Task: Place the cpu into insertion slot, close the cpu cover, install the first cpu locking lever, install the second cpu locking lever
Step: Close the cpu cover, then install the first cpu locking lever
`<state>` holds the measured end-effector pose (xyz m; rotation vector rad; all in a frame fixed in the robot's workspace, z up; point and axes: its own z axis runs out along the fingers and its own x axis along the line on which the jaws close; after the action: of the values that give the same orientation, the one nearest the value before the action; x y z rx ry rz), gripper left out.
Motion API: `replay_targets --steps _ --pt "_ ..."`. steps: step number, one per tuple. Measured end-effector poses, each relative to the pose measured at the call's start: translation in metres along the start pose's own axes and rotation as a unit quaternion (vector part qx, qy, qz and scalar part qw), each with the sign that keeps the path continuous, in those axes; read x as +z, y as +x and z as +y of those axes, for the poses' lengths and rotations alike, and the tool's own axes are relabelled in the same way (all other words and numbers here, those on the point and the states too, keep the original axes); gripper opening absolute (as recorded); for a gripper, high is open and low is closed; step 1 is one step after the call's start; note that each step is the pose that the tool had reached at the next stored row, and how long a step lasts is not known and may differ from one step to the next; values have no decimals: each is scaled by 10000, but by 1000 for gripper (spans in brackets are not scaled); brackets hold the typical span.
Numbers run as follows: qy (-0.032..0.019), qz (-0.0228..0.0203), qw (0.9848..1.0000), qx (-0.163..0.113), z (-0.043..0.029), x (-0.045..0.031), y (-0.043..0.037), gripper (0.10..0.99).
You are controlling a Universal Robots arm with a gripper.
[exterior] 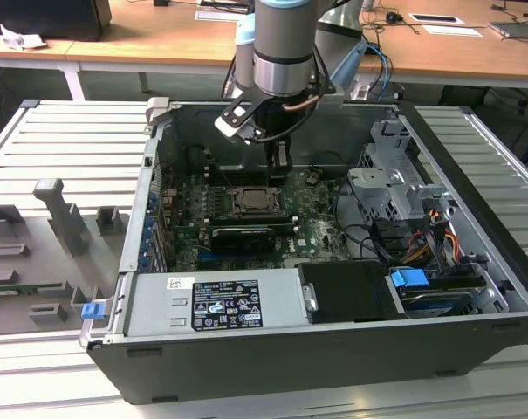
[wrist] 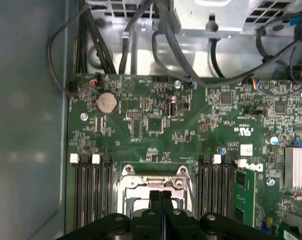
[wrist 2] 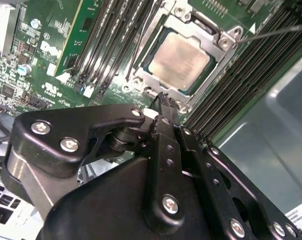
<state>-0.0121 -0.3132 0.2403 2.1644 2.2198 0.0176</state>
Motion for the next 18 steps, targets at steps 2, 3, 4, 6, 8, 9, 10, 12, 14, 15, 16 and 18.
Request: replay_targets --steps 2,3,4,6,8,9,10,12,14,15,16,18 --pt "1 1 10000 -23 -52 4 1 106" --pt "1 1 10000 -25 -72 4 2 106" --pt "1 2 10000 -33 -110 3 3 106" --pt "1 2 10000 -39 -194 0 5 106" --pt "1 2 10000 -42 -248 -2 7 106" --pt "1 2 10000 -42 -259 -2 7 106" --pt "0 2 10000 -43 -283 -2 8 106" --pt "1 2 10000 -44 -316 -3 8 106" --pt "0 2 10000 -44 -339 -4 9 106" --pt "0 2 10000 -43 -357 -4 9 106" --pt "1 2 10000 -43 -368 -5 10 106" --pt "1 1 10000 -44 -368 -30 9 106"
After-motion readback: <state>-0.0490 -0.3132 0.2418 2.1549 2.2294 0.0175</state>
